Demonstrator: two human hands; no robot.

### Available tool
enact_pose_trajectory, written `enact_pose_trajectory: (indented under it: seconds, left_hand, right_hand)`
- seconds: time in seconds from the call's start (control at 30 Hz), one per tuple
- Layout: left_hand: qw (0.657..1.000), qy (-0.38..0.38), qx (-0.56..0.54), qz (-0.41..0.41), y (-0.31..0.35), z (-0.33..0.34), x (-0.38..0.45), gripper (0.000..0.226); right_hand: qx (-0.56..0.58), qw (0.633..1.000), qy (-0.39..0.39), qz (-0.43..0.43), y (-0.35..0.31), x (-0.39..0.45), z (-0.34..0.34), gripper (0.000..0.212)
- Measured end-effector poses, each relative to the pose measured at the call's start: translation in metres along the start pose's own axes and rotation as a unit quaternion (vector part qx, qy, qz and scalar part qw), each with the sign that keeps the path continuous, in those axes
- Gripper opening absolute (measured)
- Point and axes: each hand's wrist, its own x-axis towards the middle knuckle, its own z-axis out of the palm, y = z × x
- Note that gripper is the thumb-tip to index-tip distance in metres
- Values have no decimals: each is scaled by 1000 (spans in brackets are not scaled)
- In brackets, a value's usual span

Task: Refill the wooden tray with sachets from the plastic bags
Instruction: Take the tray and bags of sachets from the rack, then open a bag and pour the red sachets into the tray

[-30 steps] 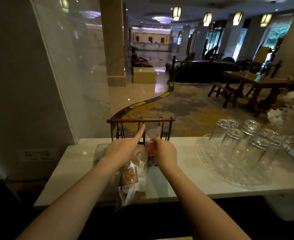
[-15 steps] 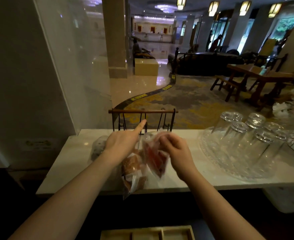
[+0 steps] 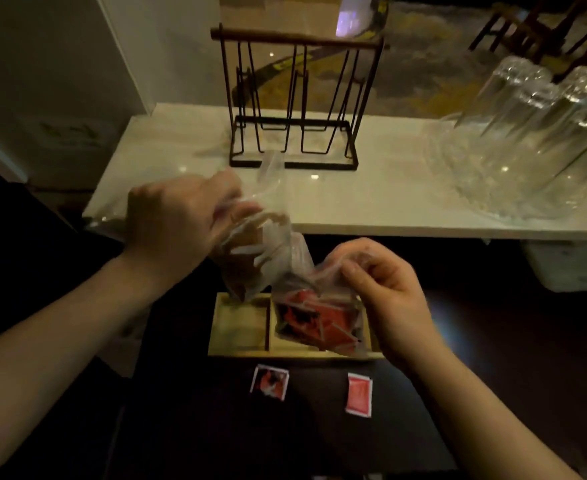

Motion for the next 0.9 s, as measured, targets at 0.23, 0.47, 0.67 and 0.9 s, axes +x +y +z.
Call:
enact_pose_trajectory:
  seconds: [0.23, 0.47, 0.67, 0.9]
  left_hand:
    - [988, -108, -91, -59, 30, 17, -152, 40]
    - [964, -211, -133, -97, 64, 48, -239, 16]
    - [950, -282, -76, -115, 78, 70, -256, 20]
    - [926, -342, -15, -160, 88, 71, -237, 20]
  right_hand:
    - [2, 991, 0, 131, 74, -68, 6, 21]
    - [55, 962, 63, 261, 120, -113, 3, 29]
    - [-80, 956, 90, 269, 136, -121, -9, 18]
    - [-507, 851, -6, 138, 137, -129, -21, 28]
